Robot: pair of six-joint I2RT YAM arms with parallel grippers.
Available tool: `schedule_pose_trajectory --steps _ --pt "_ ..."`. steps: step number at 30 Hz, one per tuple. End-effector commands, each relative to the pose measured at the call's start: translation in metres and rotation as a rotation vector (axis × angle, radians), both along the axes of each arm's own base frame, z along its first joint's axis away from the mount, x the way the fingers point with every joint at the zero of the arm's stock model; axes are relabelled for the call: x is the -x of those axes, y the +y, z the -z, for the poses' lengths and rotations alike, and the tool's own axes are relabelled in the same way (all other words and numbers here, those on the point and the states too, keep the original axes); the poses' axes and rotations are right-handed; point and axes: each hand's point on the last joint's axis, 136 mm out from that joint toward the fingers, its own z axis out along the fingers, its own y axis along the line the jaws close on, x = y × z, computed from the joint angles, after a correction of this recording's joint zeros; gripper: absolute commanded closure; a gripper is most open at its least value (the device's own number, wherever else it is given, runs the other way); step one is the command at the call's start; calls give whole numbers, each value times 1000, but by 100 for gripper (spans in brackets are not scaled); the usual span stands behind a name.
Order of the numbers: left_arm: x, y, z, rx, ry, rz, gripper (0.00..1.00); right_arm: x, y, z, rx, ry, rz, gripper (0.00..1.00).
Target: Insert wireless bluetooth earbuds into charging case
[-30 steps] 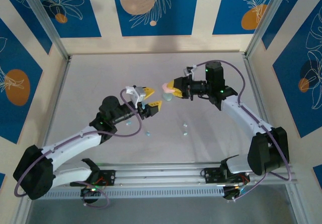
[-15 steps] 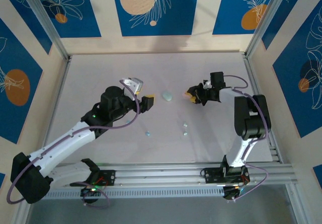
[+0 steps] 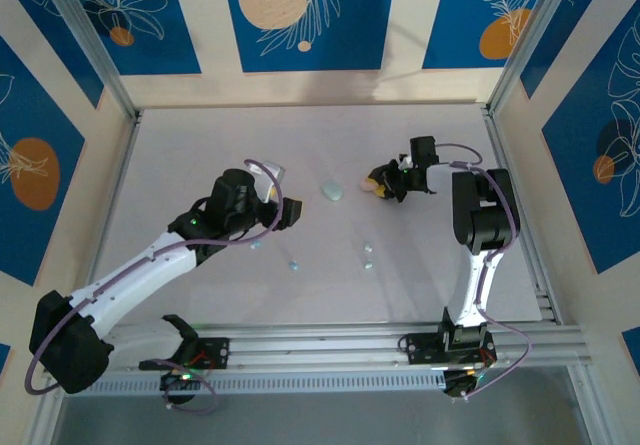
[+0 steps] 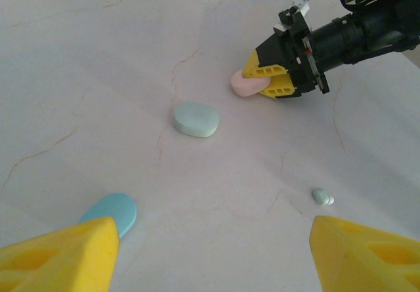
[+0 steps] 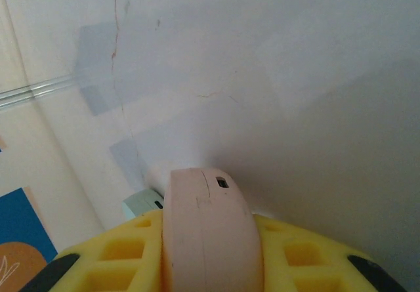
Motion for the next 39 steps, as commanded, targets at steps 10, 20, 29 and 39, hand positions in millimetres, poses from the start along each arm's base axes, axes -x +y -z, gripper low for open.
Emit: schedule_pose_trajectory --steps 10,20,29,39 --pt "-2 0 -16 40 -19 3 24 29 -21 -8 208 48 -39 40" --pt "-7 6 -11 47 -7 -42 22 30 9 -66 383 -276 -297 37" --pt "-3 30 -15 62 -24 -126 21 26 80 -47 643 -481 -805 37" --pt "1 50 -22 93 -60 -186 22 28 97 -30 648 -510 -991 31"
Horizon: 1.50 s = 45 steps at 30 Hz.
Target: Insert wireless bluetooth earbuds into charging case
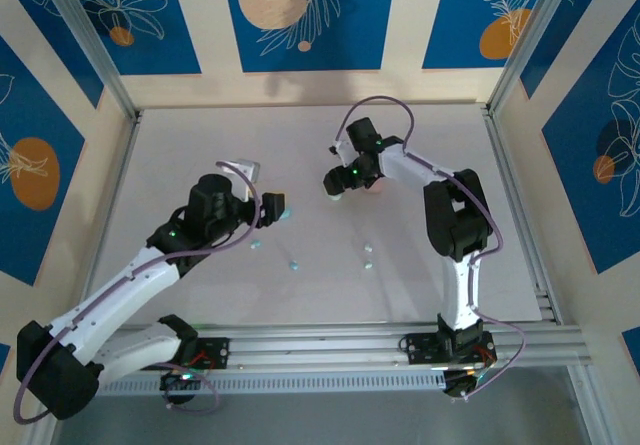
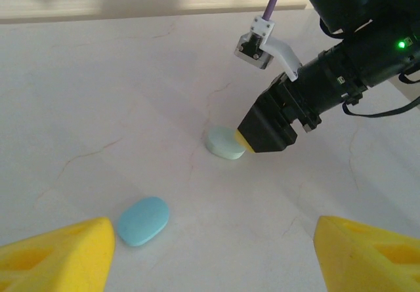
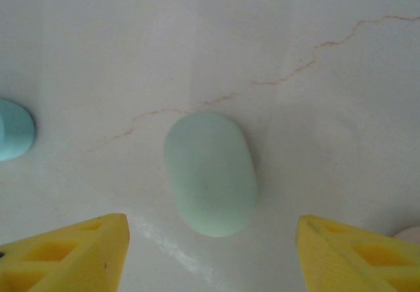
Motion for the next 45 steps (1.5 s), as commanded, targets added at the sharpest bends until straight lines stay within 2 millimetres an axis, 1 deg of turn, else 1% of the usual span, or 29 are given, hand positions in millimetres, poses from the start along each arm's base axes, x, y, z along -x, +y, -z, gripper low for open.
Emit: schedule_pose_trajectory --steps 1,4,12,18,27,33,36,37,39,41,42,43,45 --pt "-1 9 1 14 -7 -38 22 6 4 6 44 7 -104 31" --pt "0 9 1 16 -7 -36 22 5 6 14 76 9 -119 30" --pt "-2 6 -1 42 -23 -35 23 7 14 25 83 48 -157 30" --pt "-2 7 -1 41 -23 -36 23 5 16 37 97 71 -157 31" --pt "-2 3 -1 55 -19 -21 24 0 22 45 123 70 -171 36" --pt "-1 3 -2 62 -21 -16 24 6 23 54 174 80 -187 39" --pt "-1 2 -2 62 -23 -14 25 9 22 57 203 75 -193 43" --pt "-1 2 -2 63 -22 -14 25 10 22 57 211 75 -194 45" --pt "-1 2 -2 64 -22 -15 26 11 21 55 218 69 -192 53" --pt "-1 2 -3 78 -14 -19 31 14 22 44 213 52 -192 56" --pt "-1 2 -3 87 -7 -22 32 16 23 37 208 42 -187 56" --pt "-1 2 -3 98 2 -28 34 19 25 25 193 29 -182 61" --pt "-3 4 -1 125 28 -45 36 27 31 -1 135 -1 -174 62"
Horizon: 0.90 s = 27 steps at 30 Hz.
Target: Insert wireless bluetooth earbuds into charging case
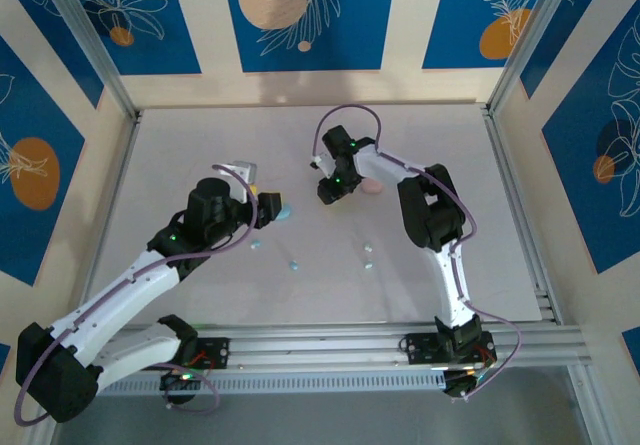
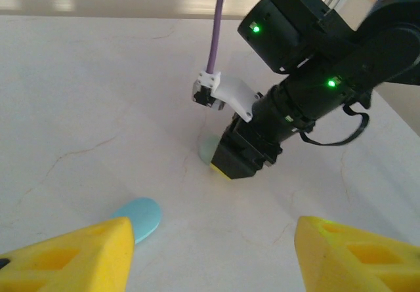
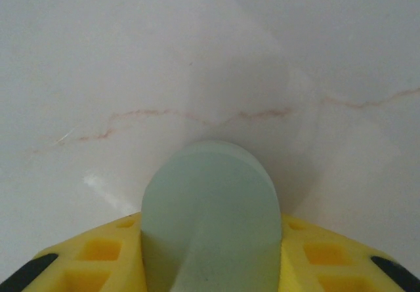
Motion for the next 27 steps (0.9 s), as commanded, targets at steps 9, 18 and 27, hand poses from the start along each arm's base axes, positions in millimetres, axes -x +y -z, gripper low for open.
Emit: schedule_pose_trajectory --steps 9,18,27 --pt "-7 -9 -35 248 40 51 35 99 27 -210 -571 -303 -161 64" --pt "7 -62 -100 427 -14 366 30 157 24 -253 -596 -647 -443 66" --pt "26 -90 -101 395 21 498 31 158 31 -256 -565 -705 -467 67"
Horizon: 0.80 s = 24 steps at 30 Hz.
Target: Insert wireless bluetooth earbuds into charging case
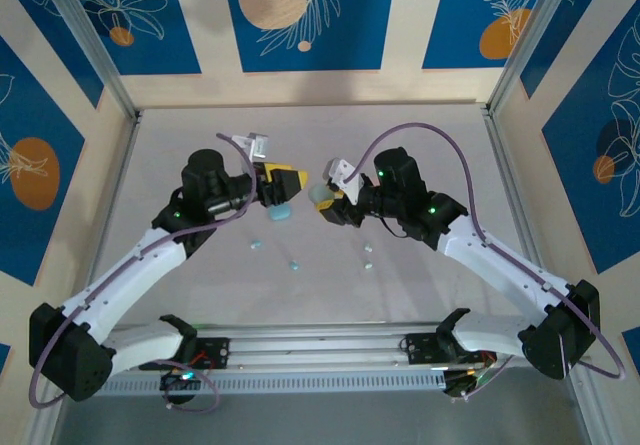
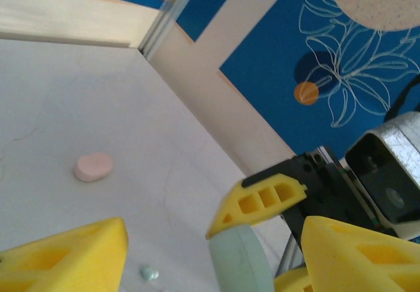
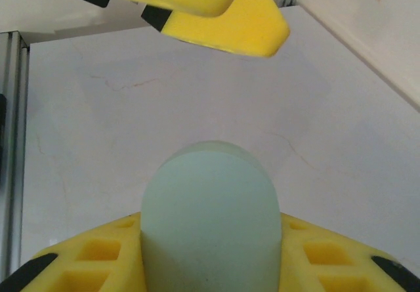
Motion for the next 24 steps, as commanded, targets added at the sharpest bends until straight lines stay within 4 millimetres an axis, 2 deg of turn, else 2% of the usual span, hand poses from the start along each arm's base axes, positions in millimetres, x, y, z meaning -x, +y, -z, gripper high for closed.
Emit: schedule_pose_trajectory --steps 1,7,13,20,24 --pt "12 -14 -11 -19 -25 84 32 -5 5 -10 -13 -76 -2 67" --pt "19 -28 -3 -35 -1 143 42 -9 7 -14 -28 -94 17 66" --pt "20 -34 4 -58 25 160 50 -13 8 -16 -21 -111 36 66" --pt "9 -29 11 -68 79 75 71 -11 11 -16 -7 -156 34 65" --pt "3 -24 10 -21 136 4 82 -11 9 -22 -29 -242 40 58"
